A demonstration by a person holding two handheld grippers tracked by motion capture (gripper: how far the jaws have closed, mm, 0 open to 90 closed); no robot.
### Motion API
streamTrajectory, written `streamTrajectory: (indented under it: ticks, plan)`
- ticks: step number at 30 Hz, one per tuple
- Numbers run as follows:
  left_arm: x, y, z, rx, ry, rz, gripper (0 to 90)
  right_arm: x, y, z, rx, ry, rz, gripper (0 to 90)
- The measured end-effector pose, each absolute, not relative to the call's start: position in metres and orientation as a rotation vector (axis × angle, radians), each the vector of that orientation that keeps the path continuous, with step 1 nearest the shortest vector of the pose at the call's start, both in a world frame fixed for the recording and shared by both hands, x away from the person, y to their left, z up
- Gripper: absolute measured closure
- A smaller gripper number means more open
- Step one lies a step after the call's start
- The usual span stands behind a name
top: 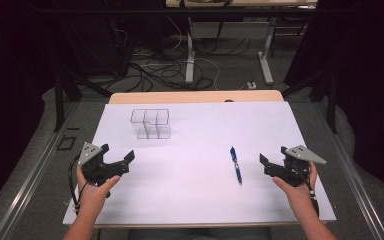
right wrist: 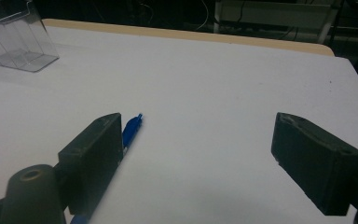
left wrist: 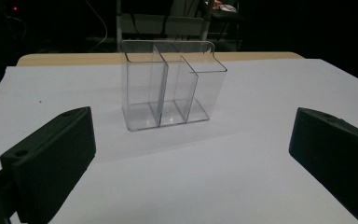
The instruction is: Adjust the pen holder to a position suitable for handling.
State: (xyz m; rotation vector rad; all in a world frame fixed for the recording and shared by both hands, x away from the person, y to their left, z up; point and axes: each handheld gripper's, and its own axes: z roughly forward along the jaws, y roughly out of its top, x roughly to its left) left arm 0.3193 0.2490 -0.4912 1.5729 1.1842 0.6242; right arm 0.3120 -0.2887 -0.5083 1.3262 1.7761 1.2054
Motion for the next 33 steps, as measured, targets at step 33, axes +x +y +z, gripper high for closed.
streamTrajectory:
  ticks: [33]
  plan:
    - [0.336,0.243,-0.488,1.501,1.288,0.641,16.3,0.306,-0.286,-0.510,1.333,1.798,1.182,28.7]
